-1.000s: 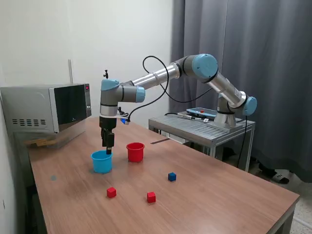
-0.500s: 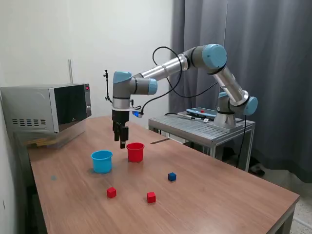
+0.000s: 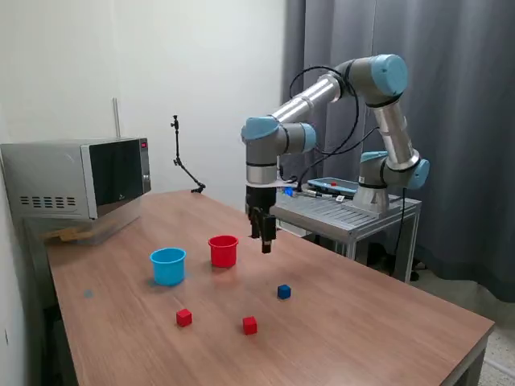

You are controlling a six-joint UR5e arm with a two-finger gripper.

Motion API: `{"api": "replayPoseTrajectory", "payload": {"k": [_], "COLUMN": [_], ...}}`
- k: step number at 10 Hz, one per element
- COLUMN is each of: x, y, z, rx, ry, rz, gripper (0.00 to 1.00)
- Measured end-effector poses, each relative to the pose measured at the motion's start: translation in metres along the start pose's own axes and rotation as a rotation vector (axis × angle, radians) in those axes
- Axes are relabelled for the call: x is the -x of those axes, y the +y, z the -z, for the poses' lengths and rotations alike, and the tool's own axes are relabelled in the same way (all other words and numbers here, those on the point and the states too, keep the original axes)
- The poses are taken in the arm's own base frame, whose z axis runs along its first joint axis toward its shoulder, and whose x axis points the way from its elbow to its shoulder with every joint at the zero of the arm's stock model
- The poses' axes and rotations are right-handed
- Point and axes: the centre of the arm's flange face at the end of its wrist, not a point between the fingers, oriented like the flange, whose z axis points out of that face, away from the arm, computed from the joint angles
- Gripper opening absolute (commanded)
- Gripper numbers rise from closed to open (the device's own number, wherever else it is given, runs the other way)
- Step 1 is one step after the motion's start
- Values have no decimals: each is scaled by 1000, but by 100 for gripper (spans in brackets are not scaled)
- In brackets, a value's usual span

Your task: Place red objects in the red bin, and blue objects in the blue bin.

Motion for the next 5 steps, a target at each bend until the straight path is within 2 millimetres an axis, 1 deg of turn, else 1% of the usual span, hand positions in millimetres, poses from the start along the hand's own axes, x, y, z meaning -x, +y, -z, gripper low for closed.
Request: {"api": "replayPoseTrajectory", "payload": {"k": [2,3,4,5], "x": [-40,-52,-58,-59], "y": [-34,-50,-62,-72], "z": [-9,-17,-27,-39], "rx": [1,0,-9,-28], "ry": [4,7,6,3], "rz": [-32,-25,-13,14], "gripper": [100,100,100,100]}}
